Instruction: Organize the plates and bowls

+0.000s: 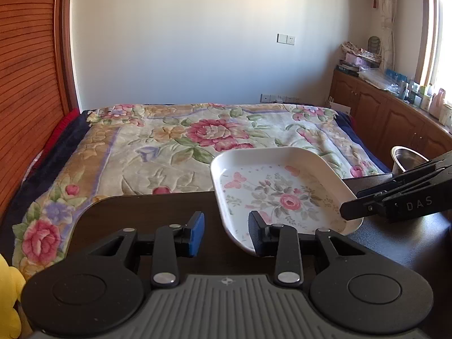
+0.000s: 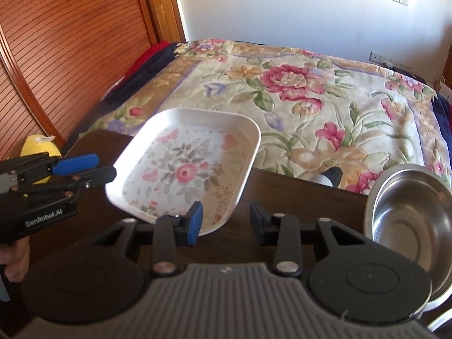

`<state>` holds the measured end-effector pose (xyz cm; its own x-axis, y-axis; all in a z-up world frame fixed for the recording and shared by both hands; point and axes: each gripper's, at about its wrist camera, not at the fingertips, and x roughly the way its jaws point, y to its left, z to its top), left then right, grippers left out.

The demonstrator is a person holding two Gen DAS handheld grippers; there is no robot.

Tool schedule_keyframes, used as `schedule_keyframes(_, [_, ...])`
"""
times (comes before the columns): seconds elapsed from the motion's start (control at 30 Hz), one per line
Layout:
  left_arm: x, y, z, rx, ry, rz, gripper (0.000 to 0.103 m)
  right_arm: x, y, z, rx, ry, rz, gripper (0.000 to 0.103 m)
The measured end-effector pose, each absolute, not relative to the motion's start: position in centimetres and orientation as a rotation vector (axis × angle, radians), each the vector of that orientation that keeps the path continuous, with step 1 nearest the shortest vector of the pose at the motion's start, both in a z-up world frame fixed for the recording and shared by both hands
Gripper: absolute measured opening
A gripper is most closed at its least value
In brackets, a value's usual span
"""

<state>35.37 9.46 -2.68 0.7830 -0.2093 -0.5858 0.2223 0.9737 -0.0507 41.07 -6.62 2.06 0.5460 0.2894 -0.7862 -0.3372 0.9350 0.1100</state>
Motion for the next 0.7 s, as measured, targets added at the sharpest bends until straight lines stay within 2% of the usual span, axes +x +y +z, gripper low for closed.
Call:
schedule_keyframes(0.3, [36.3,9.3,-3.4,0.012,0.652,-0.239,0.036,42.1,-6.7,1.4,-0.043,0.955,0.369,0.036])
schedule_keyframes(0.5, [36.5,9.1,-3.7,0.018,0.666,-0.242,0.024,42.4,-6.9,1.2,-0.028,0.957,0.376,0.028])
schedule_keyframes(0.7, [36.6,9.1,-3.8,0.017,0.669,-0.256,0.019,42.2,-6.7,1.1,-0.032,0.951,0.388,0.02])
